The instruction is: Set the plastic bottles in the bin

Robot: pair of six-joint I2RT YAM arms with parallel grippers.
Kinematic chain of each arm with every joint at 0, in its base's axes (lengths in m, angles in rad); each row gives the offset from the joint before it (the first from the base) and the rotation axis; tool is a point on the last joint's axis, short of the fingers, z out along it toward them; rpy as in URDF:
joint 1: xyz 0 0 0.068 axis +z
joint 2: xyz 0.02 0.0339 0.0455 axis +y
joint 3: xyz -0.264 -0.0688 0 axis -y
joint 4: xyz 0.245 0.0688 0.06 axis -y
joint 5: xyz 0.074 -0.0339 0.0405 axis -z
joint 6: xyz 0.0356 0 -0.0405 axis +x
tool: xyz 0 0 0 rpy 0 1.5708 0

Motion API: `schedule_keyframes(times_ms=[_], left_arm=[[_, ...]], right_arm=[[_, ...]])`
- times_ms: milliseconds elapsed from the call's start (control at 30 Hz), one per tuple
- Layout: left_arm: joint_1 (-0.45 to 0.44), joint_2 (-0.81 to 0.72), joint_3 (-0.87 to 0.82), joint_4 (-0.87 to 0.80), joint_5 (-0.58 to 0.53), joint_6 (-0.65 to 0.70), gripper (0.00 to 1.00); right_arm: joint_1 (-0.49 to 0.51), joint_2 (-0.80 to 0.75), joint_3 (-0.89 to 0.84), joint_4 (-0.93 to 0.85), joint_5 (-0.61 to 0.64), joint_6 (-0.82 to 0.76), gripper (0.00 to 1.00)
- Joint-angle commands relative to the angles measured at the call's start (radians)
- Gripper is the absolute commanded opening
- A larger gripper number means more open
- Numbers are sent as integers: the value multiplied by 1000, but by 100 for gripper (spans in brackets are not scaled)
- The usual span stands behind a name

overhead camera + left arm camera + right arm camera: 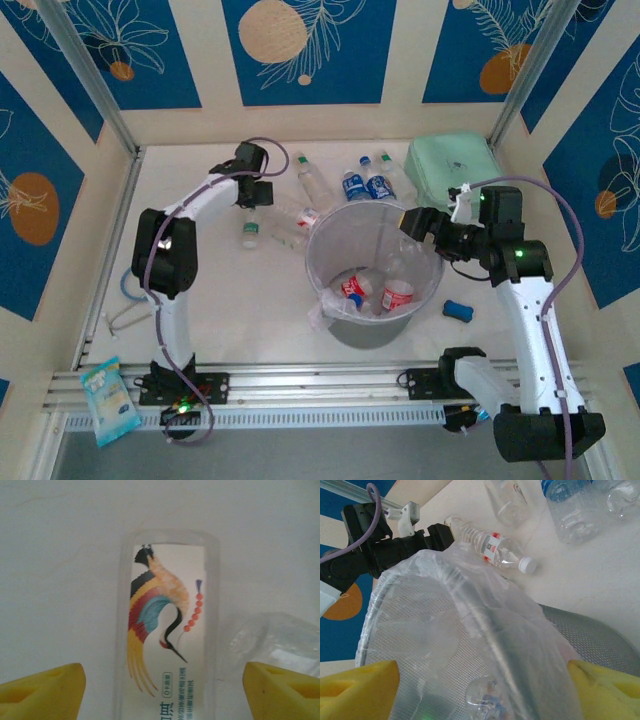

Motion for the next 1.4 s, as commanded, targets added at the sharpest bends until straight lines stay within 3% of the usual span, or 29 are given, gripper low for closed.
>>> schedule_keyframes(times_ms=[0,300,600,833,1000,1200,1367], left_arm=[[14,9,-34,4,-24,-16,76],[27,7,-57,14,-11,-32,54],[44,-97,-89,3,-41,-2,40],[48,-252,-130,-9,32,22,40],[46,-367,-125,-58,84,28,40],[0,-624,-106,-100,219,16,37],[-162,-753,-8,-133,217,29,35]], right_arm=[[32,6,-13,-11,-36,2,83],[34,19,122,-200,80,-145,76],[-4,14,142,-291,106,-197,45],[-4,4,125,-288,107,-174,20],[-2,1,114,-279,106,-160,17],[1,7,107,-270,112,-144,15],[14,17,112,-264,123,-134,15]])
